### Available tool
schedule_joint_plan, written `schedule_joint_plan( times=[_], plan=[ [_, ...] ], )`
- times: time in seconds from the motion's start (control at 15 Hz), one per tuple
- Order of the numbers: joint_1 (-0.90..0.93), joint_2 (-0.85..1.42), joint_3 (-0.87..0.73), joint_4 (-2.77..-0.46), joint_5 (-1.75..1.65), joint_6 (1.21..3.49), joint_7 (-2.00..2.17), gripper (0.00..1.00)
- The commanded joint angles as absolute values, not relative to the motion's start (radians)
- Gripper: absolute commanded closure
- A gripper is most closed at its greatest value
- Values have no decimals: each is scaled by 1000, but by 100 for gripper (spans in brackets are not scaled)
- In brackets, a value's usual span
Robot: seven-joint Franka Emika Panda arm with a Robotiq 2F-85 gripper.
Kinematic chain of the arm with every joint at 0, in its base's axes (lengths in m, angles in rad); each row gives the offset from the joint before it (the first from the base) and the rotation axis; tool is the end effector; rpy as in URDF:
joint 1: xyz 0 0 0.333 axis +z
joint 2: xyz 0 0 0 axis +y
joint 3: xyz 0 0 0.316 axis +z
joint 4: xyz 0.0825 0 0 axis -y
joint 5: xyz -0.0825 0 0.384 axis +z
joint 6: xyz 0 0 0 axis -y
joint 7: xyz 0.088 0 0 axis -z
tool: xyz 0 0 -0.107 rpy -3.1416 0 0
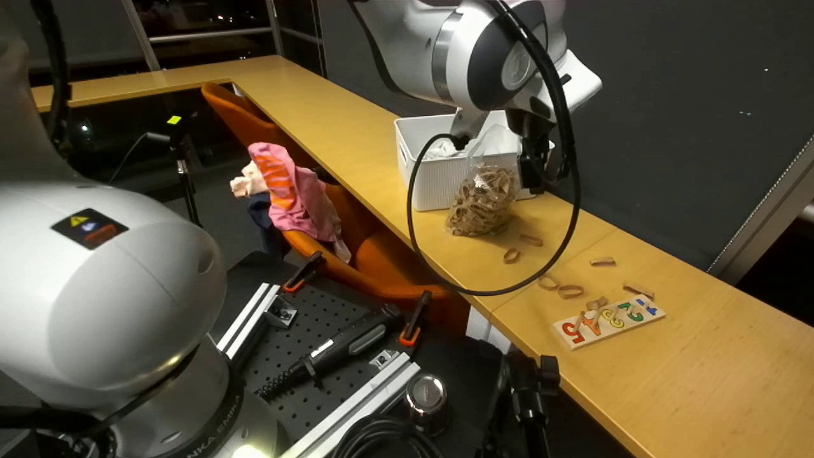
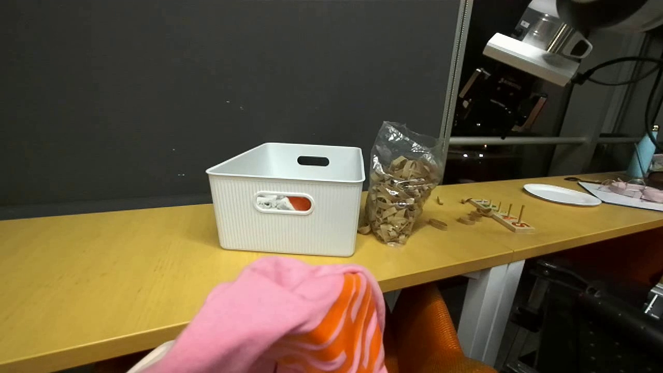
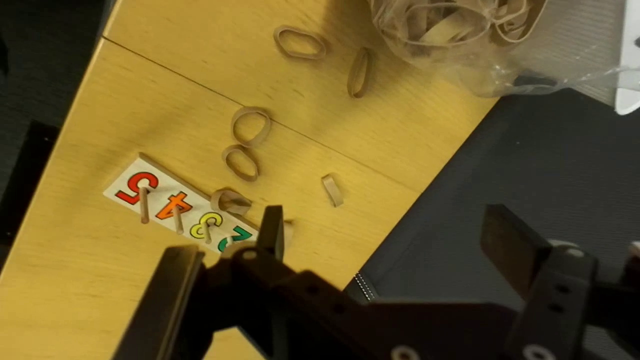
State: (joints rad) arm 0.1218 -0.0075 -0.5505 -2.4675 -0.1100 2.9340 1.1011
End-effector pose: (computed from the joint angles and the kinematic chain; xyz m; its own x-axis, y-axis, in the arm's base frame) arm 0.4695 -0.2069 0.3476 0.0851 -0.9611 0.2628 -0.9094 -0.1827 -0.3737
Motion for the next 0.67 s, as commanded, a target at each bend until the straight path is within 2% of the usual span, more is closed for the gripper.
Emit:
schedule_joint_plan(
  times=[0.0, 0.2, 0.27, 0.6],
  plan=[
    [137, 47, -553, -2331, 169, 2742, 907, 0],
    [95, 206, -545, -2155, 415, 2584, 738, 0],
    [-40, 249, -428, -2105, 432, 2540, 734, 0],
    [-168, 425, -368, -1949, 373, 2444, 836, 0]
  ],
)
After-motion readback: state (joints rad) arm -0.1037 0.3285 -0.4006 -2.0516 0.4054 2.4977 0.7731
